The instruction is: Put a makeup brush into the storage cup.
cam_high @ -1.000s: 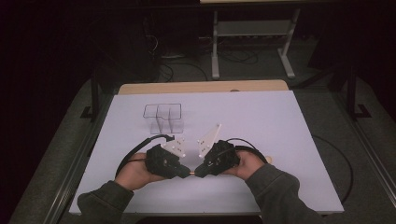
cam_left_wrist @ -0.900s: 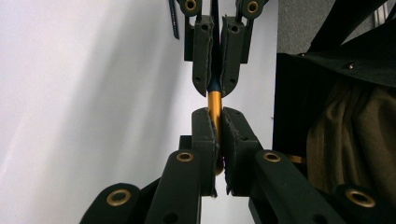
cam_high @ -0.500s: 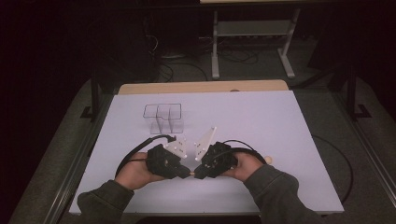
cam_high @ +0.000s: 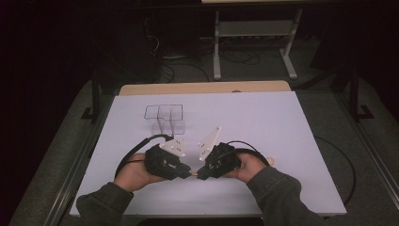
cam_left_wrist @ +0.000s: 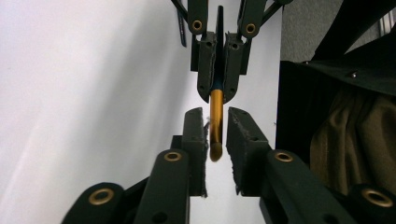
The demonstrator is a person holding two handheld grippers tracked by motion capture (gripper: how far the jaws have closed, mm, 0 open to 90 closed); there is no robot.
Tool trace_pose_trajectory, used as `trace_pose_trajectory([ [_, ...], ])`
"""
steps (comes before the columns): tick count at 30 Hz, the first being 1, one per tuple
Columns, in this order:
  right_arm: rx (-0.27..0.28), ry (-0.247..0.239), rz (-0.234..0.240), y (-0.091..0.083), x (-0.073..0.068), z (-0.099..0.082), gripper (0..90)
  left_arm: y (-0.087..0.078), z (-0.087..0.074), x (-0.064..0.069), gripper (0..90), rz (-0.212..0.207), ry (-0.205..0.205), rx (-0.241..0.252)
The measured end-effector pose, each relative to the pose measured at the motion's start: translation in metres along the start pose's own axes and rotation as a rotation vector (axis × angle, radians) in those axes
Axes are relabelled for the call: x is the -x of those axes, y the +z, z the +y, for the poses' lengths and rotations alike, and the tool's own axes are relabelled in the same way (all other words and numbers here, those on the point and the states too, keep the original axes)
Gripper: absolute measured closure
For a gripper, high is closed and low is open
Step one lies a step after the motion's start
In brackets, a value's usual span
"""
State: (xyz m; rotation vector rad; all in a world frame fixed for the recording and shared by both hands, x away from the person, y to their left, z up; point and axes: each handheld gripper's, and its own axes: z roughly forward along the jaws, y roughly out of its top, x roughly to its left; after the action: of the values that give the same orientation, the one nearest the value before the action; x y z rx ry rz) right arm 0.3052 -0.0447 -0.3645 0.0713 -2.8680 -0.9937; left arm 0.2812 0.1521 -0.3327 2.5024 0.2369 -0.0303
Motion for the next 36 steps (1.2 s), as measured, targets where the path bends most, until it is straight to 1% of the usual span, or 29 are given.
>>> trace_pose_trajectory([
  [2, 0.005, 0.001, 0.001, 0.000, 0.000, -0.001, 81.9, -0.001, -0.001, 0.000, 72.2, 0.000, -0.005, 0.000],
  [3, 0.015, 0.006, 0.003, -0.001, 0.001, -0.002, 81.9, -0.002, -0.002, -0.001, 70.8, 0.005, -0.017, 0.012],
  [5, 0.025, 0.016, 0.001, -0.001, 0.001, -0.004, 81.9, -0.003, -0.003, -0.001, 68.2, 0.003, -0.030, 0.030],
  [7, 0.035, 0.023, -0.005, -0.003, 0.002, -0.006, 81.9, -0.004, -0.004, -0.002, 66.4, 0.004, -0.035, 0.036],
  [8, 0.035, 0.023, -0.005, -0.003, 0.002, -0.006, 81.9, -0.005, -0.005, -0.002, 66.4, 0.007, -0.044, 0.045],
  [9, 0.054, 0.033, -0.006, -0.004, 0.003, -0.008, 81.9, -0.007, -0.008, -0.004, 65.4, 0.009, -0.044, 0.056],
  [10, 0.067, 0.043, -0.005, -0.004, 0.003, -0.009, 81.9, -0.008, -0.008, -0.004, 64.9, 0.009, -0.054, 0.060],
  [12, 0.084, 0.038, -0.013, -0.006, 0.004, -0.011, 81.9, -0.008, -0.009, -0.004, 63.9, 0.012, -0.058, 0.067],
  [13, 0.096, 0.041, -0.012, -0.006, 0.005, -0.012, 81.9, -0.010, -0.011, -0.005, 63.5, 0.011, -0.065, 0.084],
  [14, 0.106, 0.039, -0.012, -0.007, 0.005, -0.012, 81.9, -0.010, -0.012, -0.005, 63.0, 0.013, -0.071, 0.092],
  [17, 0.131, 0.044, -0.011, -0.007, 0.005, -0.014, 81.9, -0.010, -0.011, -0.005, 62.9, 0.013, -0.076, 0.096],
  [20, 0.149, 0.037, -0.011, -0.006, 0.004, -0.014, 81.8, -0.009, -0.009, -0.005, 64.7, 0.004, -0.070, 0.095],
  [23, 0.159, 0.012, -0.019, -0.004, 0.003, -0.013, 81.8, -0.007, -0.006, -0.004, 69.9, -0.014, -0.057, 0.085],
  [24, 0.162, 0.014, -0.020, -0.004, 0.002, -0.013, 81.8, -0.007, -0.006, -0.004, 72.5, -0.014, -0.057, 0.085],
  [26, 0.163, 0.000, -0.025, -0.004, 0.002, -0.012, 81.8, -0.006, -0.004, -0.004, 76.9, -0.019, -0.043, 0.080],
  [27, 0.171, 0.000, -0.022, -0.004, 0.001, -0.012, 81.8, -0.006, -0.003, -0.004, 78.9, -0.021, -0.044, 0.082],
  [29, 0.176, -0.012, -0.038, -0.005, 0.000, -0.012, 81.8, -0.006, -0.004, -0.005, 82.3, -0.027, -0.047, 0.084],
  [30, 0.181, -0.019, -0.040, -0.005, -0.001, -0.011, 81.8, -0.007, -0.004, -0.004, 82.8, -0.030, -0.051, 0.087],
  [32, 0.181, -0.029, -0.045, -0.005, -0.001, -0.011, 81.8, -0.008, -0.004, -0.005, 83.5, -0.034, -0.039, 0.081],
  [33, 0.181, -0.028, -0.042, -0.005, -0.002, -0.011, 81.8, -0.008, -0.004, -0.004, 83.9, -0.037, -0.044, 0.080],
  [36, 0.177, -0.037, -0.045, -0.004, -0.003, -0.010, 81.8, -0.008, -0.004, -0.003, 84.3, -0.036, -0.041, 0.073],
])
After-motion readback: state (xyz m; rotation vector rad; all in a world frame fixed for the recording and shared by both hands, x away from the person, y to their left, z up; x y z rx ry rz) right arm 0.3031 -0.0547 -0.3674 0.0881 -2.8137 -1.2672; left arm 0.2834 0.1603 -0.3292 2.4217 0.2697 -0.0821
